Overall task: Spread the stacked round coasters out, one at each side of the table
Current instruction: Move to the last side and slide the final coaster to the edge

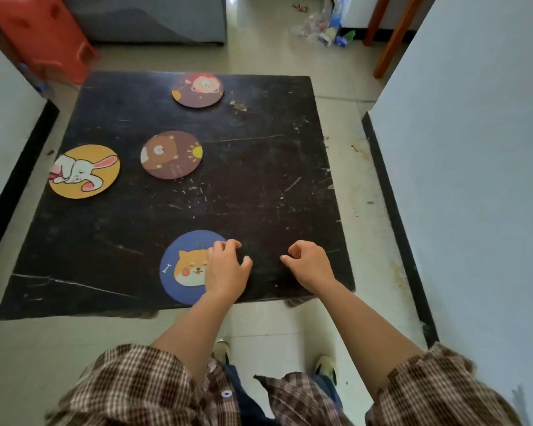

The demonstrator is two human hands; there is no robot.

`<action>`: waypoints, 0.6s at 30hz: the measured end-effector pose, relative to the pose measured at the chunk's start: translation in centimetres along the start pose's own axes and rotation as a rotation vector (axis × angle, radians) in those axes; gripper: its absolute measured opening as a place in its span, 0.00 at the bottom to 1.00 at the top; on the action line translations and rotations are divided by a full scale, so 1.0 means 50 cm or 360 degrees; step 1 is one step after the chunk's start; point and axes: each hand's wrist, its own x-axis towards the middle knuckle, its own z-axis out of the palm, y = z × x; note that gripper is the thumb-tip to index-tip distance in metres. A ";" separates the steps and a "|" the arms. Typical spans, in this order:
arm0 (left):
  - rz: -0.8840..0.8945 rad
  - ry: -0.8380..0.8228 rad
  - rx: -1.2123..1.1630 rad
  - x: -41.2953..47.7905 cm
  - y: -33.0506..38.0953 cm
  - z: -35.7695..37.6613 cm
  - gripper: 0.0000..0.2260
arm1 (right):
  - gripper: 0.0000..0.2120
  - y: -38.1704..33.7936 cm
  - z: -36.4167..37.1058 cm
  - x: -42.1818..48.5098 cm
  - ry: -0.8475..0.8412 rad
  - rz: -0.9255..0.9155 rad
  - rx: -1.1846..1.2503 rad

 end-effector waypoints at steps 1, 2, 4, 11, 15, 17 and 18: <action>-0.0005 0.0017 0.0027 -0.004 0.022 0.017 0.15 | 0.11 0.019 -0.018 0.008 -0.0003 -0.0030 -0.0020; -0.0012 0.0032 0.0062 -0.009 0.045 0.035 0.15 | 0.11 0.039 -0.036 0.016 -0.0009 -0.0064 -0.0041; -0.0056 0.0058 0.0108 -0.019 0.093 0.071 0.15 | 0.11 0.085 -0.074 0.031 -0.0040 -0.0136 -0.0091; -0.0261 0.0182 -0.0001 -0.083 0.254 0.193 0.15 | 0.15 0.221 -0.204 0.067 -0.0171 -0.0315 -0.0273; -0.0329 0.0245 -0.0005 -0.093 0.305 0.226 0.15 | 0.16 0.249 -0.246 0.100 -0.0215 -0.0432 -0.0330; -0.0381 0.0285 0.0000 -0.085 0.318 0.237 0.16 | 0.17 0.250 -0.259 0.128 -0.0229 -0.0510 -0.0374; -0.0412 0.0304 0.0003 -0.078 0.323 0.240 0.16 | 0.17 0.247 -0.262 0.145 -0.0234 -0.0550 -0.0401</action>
